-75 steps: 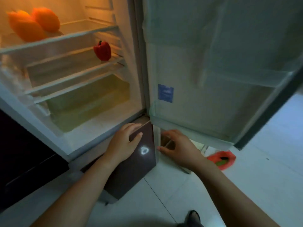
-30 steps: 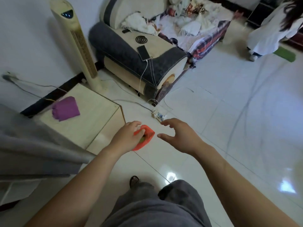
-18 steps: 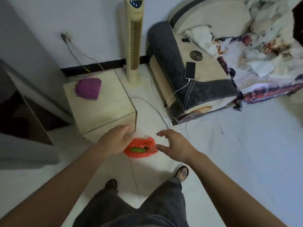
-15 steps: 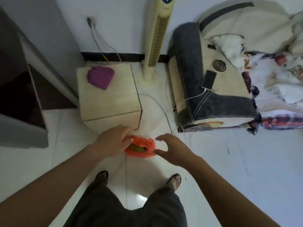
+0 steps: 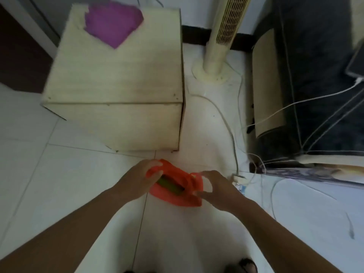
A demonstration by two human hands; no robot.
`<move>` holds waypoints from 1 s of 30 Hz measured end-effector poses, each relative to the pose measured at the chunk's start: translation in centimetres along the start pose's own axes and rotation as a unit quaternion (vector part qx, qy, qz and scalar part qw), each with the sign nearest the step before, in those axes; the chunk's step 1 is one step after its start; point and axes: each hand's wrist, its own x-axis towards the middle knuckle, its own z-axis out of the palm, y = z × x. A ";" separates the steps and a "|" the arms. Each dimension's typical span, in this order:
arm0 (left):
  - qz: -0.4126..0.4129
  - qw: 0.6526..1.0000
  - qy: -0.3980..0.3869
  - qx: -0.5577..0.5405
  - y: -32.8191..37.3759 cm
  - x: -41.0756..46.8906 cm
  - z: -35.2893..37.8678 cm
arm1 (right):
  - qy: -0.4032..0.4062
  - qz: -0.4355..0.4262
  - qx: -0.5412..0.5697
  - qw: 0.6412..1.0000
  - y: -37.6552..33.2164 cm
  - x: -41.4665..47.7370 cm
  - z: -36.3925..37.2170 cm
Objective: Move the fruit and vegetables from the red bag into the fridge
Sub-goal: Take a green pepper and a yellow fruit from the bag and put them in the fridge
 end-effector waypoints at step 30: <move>-0.091 0.971 0.099 0.197 -16.3 10.9 23.1 | 0.194 -0.119 -0.202 0.953 20.6 17.9 14.7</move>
